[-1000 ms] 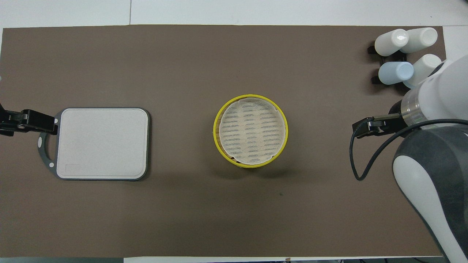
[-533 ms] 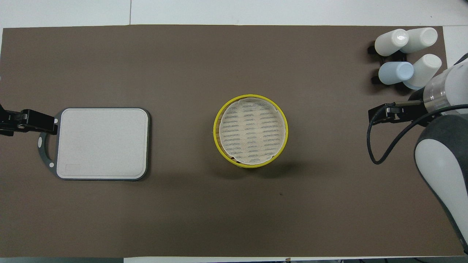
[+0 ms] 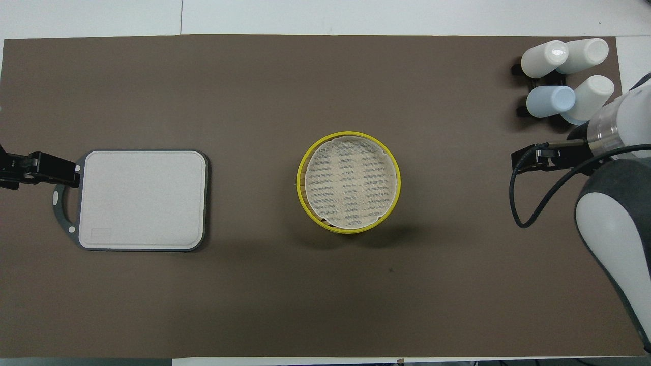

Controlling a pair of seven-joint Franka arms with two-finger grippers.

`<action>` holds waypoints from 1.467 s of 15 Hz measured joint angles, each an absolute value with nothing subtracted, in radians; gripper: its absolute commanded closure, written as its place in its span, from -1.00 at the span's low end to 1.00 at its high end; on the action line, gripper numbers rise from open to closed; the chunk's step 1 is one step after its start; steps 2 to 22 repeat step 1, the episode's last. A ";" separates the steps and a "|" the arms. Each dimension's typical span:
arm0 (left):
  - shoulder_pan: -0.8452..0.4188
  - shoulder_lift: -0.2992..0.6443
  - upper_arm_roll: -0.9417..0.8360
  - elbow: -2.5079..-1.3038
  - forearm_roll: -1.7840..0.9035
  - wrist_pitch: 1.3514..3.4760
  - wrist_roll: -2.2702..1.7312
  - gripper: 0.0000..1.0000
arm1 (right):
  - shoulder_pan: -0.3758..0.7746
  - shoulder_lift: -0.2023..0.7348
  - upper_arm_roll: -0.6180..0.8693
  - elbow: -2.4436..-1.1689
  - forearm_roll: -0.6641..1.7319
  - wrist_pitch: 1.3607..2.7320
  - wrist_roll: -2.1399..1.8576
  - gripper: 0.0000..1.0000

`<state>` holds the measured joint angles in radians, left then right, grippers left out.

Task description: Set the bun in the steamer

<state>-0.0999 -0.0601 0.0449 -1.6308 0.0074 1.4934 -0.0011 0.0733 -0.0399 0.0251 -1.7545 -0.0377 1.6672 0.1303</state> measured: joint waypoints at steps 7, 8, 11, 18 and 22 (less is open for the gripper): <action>-0.100 -0.060 0.045 -1.631 0.007 1.493 -0.001 -1.00 | 0.073 -0.040 0.025 -1.754 -0.038 1.667 0.130 -1.00; -0.100 -0.060 0.045 -1.631 0.007 1.493 -0.001 -1.00 | 0.073 -0.040 0.025 -1.754 -0.038 1.667 0.130 -1.00; -0.100 -0.060 0.045 -1.631 0.007 1.493 -0.001 -1.00 | 0.073 -0.040 0.025 -1.754 -0.038 1.667 0.130 -1.00; -0.100 -0.060 0.045 -1.631 0.007 1.493 -0.001 -1.00 | 0.073 -0.040 0.025 -1.754 -0.038 1.667 0.130 -1.00; -0.100 -0.060 0.045 -1.631 0.007 1.493 -0.001 -1.00 | 0.073 -0.040 0.025 -1.754 -0.038 1.667 0.130 -1.00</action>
